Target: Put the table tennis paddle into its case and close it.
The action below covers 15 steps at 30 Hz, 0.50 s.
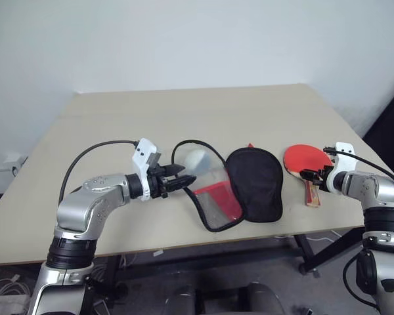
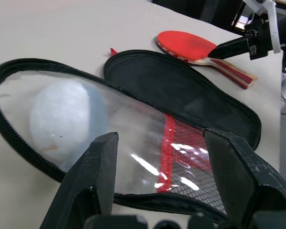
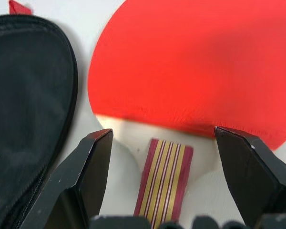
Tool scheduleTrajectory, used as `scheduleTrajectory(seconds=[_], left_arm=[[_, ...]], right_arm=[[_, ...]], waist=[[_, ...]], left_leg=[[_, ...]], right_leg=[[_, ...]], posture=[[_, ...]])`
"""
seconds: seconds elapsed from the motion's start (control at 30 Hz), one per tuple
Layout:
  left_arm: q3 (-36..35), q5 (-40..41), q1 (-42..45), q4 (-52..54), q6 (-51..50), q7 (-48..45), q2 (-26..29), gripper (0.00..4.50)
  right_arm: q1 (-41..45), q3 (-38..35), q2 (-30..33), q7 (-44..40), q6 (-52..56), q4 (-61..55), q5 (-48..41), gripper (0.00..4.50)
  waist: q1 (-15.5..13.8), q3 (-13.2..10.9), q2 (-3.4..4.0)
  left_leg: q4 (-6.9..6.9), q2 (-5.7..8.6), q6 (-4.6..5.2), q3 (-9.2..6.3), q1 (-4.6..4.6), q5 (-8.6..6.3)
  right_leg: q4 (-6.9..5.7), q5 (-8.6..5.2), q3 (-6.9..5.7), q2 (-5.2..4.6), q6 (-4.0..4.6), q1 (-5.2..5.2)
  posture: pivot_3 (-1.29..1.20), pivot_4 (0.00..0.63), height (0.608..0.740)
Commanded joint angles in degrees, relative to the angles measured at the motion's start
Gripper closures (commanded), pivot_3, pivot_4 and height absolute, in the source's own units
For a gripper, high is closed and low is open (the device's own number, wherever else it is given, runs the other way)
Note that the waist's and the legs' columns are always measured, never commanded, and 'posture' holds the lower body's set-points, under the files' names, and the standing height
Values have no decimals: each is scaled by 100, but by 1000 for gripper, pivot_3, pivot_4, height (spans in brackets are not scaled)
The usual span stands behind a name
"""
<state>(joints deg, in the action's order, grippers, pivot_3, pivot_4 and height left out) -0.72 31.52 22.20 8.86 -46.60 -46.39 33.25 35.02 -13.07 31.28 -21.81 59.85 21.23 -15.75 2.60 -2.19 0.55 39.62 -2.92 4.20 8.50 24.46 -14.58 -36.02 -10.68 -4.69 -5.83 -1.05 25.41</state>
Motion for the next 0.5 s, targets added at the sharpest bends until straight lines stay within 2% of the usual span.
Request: scheduleTrajectory(seconds=[0.03,0.27,0.5], left_arm=[[155,-20,199,78,102,-85,-58,1511],[342,-136,385,-231,279,-200,-170,1511],[438,-192,617,-449,364,-315,-255,1511]], right_arm=[[-82,-231,165,112,349,-566,-97,847],[-360,-372,162,275,644,-1028,-63,847],[-265,-272,-145,486,582,-801,-1,847]], waist=[[-1,0,0],[4,0,0],[6,0,-1]], left_leg=[[0,1,0,0,0,0],[0,1,8,-2,0,5],[0,1,12,-1,0,6]], right_leg=[[0,0,0,0,0,0],[-1,0,1,0,0,1],[0,-1,2,1,-1,0]], posture=[[0,0,724],[0,0,724],[0,0,724]])
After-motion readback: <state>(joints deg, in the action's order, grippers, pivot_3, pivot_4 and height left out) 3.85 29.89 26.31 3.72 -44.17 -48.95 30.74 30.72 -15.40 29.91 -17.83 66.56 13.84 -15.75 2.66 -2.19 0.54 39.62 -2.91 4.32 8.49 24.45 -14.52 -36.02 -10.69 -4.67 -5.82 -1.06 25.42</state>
